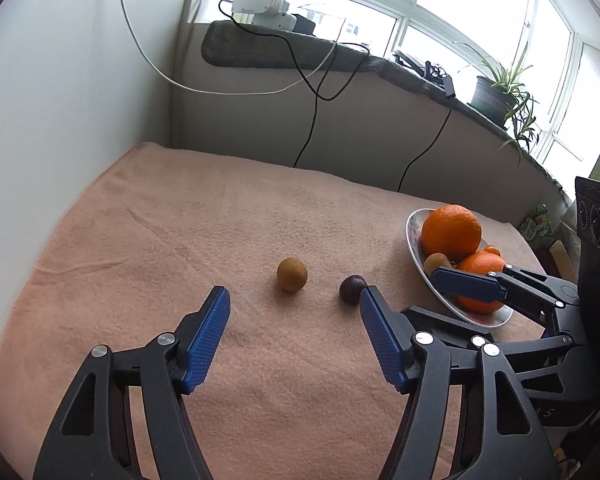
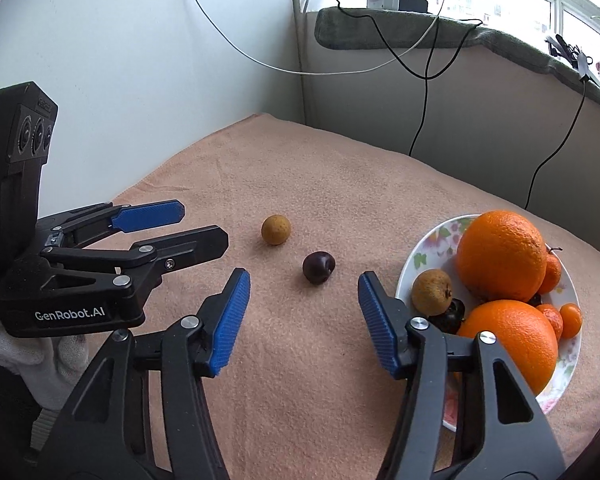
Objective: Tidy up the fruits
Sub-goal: 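Close the right tool on the dark plum while the left tool grasps the brown kiwi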
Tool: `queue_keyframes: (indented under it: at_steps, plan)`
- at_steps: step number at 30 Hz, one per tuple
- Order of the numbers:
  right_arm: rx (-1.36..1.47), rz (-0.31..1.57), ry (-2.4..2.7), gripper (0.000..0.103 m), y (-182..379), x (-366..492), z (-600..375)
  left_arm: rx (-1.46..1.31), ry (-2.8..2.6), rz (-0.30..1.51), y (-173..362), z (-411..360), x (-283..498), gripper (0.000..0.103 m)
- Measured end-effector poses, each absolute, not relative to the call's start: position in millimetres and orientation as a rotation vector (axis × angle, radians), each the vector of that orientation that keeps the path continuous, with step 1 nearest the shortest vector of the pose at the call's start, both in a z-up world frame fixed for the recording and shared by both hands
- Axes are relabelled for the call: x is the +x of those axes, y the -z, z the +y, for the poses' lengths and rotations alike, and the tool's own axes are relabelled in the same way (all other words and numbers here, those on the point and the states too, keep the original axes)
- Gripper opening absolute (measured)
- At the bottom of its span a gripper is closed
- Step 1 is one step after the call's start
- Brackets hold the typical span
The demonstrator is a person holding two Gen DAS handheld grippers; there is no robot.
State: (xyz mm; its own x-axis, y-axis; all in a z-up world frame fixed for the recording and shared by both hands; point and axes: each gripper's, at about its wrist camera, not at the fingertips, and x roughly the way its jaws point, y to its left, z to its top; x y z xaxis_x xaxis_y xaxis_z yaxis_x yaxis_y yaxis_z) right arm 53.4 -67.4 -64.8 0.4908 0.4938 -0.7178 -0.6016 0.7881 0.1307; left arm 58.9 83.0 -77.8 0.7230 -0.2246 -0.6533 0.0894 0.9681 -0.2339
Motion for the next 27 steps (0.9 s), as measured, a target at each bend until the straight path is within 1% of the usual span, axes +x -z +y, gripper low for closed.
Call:
queue_keyframes:
  at_steps: [1,3,5,8,9,10,11,12,19,27]
  plan:
    - [-0.146,0.830,-0.666,0.057,68,55,-65,-0.195,0.179,0.747,79,84,61,0.061]
    - [-0.148,0.847,-0.664,0.050,73,59,-62,-0.208,0.189,0.754,81,88,64,0.059]
    - [-0.151,0.861,-0.667,0.047,78,63,-59,-0.209,0.194,0.760,84,90,68,0.056]
    - [-0.162,0.870,-0.659,0.047,83,68,-56,-0.210,0.201,0.770,87,92,73,0.052]
    - [-0.164,0.872,-0.658,0.045,85,69,-56,-0.212,0.204,0.774,88,93,76,0.049]
    - [-0.169,0.876,-0.658,0.044,86,70,-54,-0.212,0.208,0.777,89,93,78,0.046]
    - [-0.174,0.879,-0.657,0.039,87,71,-53,-0.212,0.211,0.779,89,93,81,0.045]
    - [-0.183,0.881,-0.653,0.038,89,72,-51,-0.212,0.216,0.781,89,93,83,0.043]
    - [-0.240,0.871,-0.624,0.038,97,77,-40,-0.211,0.239,0.815,97,90,99,0.038]
    - [-0.278,0.877,-0.614,0.037,103,83,-30,-0.200,0.256,0.850,107,84,109,0.036]
